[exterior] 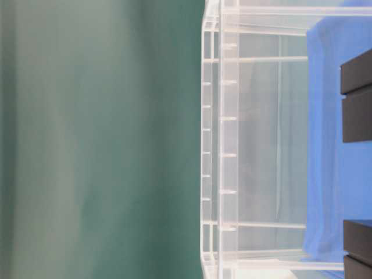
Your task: Take the box out of the case with the right arm.
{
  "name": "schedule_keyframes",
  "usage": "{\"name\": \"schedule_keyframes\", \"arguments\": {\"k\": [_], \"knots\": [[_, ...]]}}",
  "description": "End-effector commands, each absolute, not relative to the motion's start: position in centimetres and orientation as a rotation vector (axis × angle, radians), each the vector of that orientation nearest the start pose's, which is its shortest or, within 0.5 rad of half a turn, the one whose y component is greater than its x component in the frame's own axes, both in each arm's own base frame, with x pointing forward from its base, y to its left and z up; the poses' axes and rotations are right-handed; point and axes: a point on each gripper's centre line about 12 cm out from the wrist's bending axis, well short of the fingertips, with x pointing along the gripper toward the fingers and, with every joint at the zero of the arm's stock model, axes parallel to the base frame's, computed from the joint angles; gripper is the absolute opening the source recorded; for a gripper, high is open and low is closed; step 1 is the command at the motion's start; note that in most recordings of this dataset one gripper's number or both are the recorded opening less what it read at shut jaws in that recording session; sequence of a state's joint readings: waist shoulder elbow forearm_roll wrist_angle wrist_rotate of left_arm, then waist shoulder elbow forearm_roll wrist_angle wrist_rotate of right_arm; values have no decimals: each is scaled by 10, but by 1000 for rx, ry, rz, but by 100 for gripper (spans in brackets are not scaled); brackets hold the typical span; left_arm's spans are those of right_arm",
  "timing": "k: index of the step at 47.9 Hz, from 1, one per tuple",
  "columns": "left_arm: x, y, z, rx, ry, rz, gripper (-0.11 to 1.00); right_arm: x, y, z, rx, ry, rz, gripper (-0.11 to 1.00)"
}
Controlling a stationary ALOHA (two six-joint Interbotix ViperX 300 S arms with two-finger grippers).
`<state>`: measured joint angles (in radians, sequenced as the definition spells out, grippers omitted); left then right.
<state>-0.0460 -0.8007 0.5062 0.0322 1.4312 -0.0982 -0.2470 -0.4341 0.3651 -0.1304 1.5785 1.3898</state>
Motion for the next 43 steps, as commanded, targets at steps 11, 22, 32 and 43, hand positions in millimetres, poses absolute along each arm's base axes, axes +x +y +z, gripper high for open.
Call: {"name": "schedule_keyframes", "arguments": {"k": [11,22,32,43], "knots": [[165,-3,366,-39,1112,44,0,222,-73,334,1181,1021,-1289,85],[165,-3,366,-39,1112,44,0,222,-73,334,1182,1020,-1290,85],[165,-3,366,-39,1112,44,0,222,-72,334,1183,1021,-1289,85],[165,-3,366,-39,1112,44,0,222,-73,334,1189,1015,-1295,85]]}}
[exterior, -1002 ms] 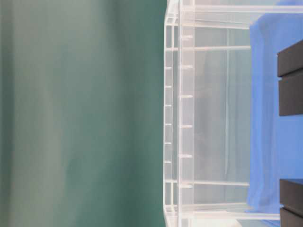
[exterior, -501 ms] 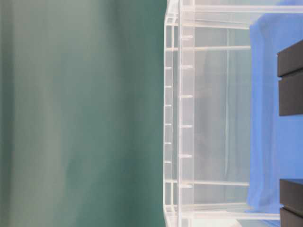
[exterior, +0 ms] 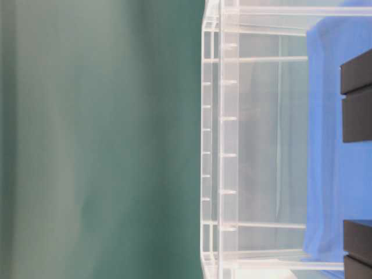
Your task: Take the box out of the case with the right arm.
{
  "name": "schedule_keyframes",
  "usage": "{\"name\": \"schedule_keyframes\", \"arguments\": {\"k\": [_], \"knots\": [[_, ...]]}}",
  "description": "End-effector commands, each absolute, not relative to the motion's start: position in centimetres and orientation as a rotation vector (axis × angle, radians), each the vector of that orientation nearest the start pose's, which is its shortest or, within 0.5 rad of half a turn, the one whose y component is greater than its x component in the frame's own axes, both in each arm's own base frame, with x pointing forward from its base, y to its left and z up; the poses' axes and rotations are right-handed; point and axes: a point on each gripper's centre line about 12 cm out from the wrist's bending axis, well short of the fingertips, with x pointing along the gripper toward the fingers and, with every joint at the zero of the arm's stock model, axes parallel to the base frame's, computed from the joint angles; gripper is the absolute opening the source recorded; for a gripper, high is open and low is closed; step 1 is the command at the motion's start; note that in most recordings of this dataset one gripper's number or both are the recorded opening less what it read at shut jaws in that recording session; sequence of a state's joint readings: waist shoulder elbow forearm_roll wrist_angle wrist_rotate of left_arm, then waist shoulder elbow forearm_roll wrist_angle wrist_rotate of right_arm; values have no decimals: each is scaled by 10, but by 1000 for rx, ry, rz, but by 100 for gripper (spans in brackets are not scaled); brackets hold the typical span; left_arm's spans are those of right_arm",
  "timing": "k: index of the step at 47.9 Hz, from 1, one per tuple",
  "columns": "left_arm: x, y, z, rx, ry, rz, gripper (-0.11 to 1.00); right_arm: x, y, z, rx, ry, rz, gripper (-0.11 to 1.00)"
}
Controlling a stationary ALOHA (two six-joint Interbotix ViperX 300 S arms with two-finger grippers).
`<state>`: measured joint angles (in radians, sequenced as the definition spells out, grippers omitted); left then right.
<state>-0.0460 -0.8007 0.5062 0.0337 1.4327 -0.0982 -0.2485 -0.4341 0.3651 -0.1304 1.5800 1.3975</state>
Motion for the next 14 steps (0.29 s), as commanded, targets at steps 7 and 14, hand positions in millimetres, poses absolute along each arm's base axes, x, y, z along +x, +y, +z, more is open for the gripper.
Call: {"name": "schedule_keyframes", "arguments": {"k": [7,14], "knots": [[165,-3,366,-39,1112,44,0,222,-72,334,1201,1012,-1300,85],[165,-3,366,-39,1112,44,0,222,-72,334,1203,1012,-1303,85]]}}
